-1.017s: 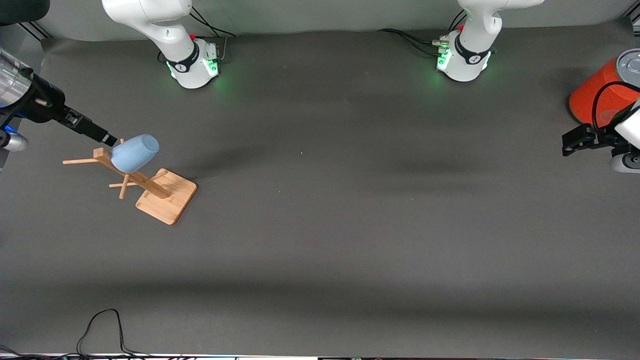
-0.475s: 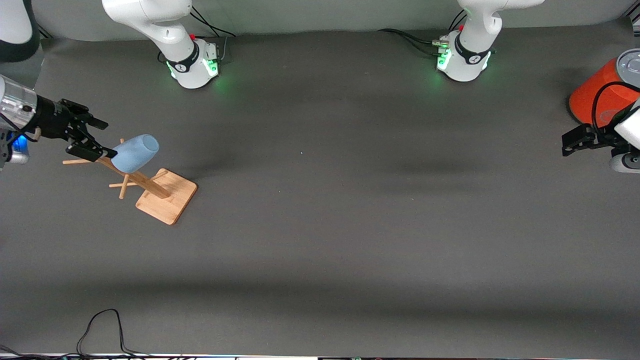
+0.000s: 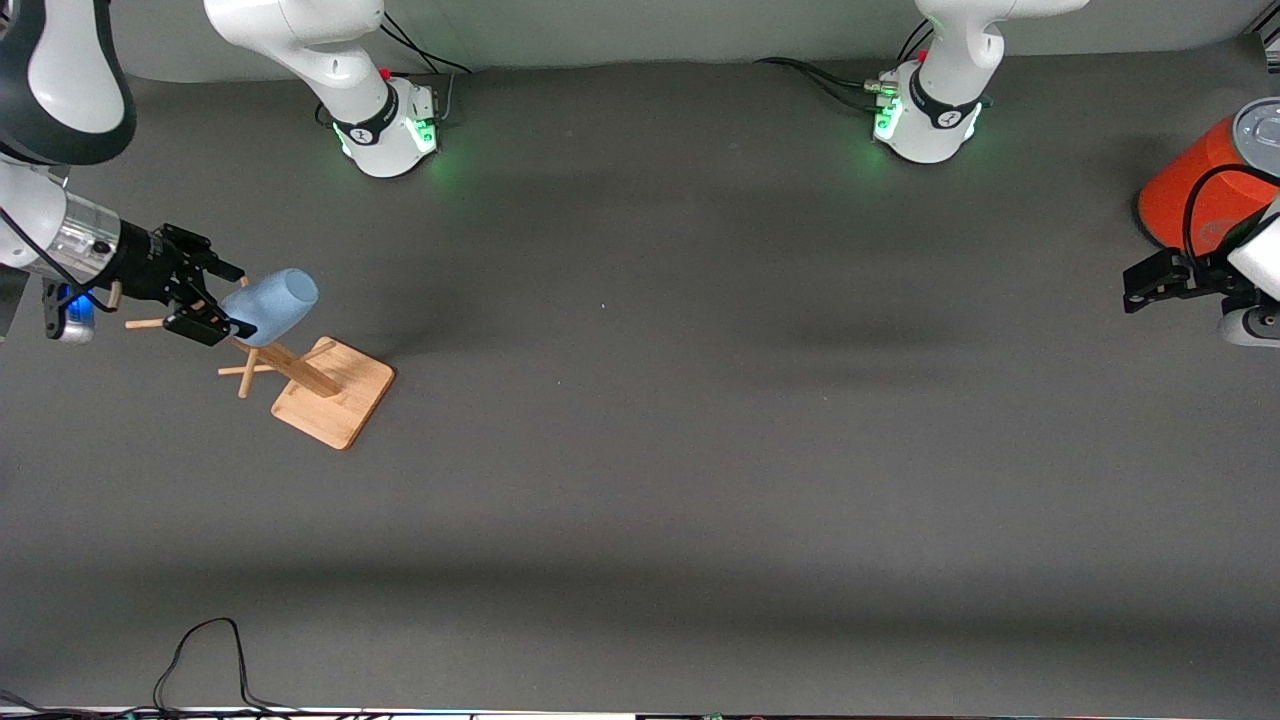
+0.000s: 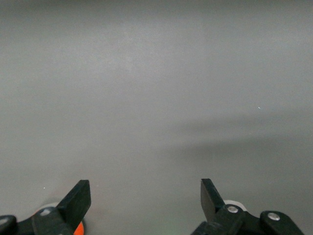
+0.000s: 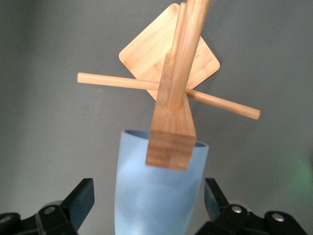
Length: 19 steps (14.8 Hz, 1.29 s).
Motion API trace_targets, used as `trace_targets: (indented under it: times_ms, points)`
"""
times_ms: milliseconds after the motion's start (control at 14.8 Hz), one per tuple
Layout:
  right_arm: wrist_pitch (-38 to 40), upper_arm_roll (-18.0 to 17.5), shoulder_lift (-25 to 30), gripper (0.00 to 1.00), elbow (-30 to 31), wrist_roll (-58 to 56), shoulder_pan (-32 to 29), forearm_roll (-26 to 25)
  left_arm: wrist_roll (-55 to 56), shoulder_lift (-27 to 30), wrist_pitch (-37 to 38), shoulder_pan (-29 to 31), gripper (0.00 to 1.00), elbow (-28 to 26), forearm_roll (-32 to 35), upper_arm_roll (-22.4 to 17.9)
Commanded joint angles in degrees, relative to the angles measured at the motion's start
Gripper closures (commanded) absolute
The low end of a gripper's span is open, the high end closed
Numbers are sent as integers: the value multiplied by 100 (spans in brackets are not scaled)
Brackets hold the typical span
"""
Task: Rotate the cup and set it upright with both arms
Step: 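Close the right gripper on the blue cup's rim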
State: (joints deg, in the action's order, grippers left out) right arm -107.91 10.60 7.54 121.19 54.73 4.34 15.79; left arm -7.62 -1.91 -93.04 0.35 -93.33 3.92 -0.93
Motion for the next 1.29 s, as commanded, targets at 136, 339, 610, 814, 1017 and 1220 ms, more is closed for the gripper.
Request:
trace_targets:
  times_ms: [136, 339, 610, 814, 1017, 1220]
  points:
    - [-257, -23, -156, 0, 142, 126, -3, 355, -11, 24, -74, 26, 0, -63, 39, 32]
    - [-266, -32, -244, 1, 142, 126, -3, 355, -11, 33, -74, 26, 0, -63, 39, 23]
    - [-275, -23, -279, 19, 133, 108, -3, 425, -11, 24, -74, 26, 0, -63, 39, 23]
    - [-257, -23, -279, 23, 107, 108, -3, 425, -11, 24, -74, 18, 0, -63, 39, 23]
    - [-48, -32, -279, 23, -121, 143, -3, 416, -11, 24, -74, 18, 0, -63, 39, 23]
    - [164, -32, -271, 23, -341, 143, -3, 416, -11, 24, -74, 18, 0, -63, 39, 23]
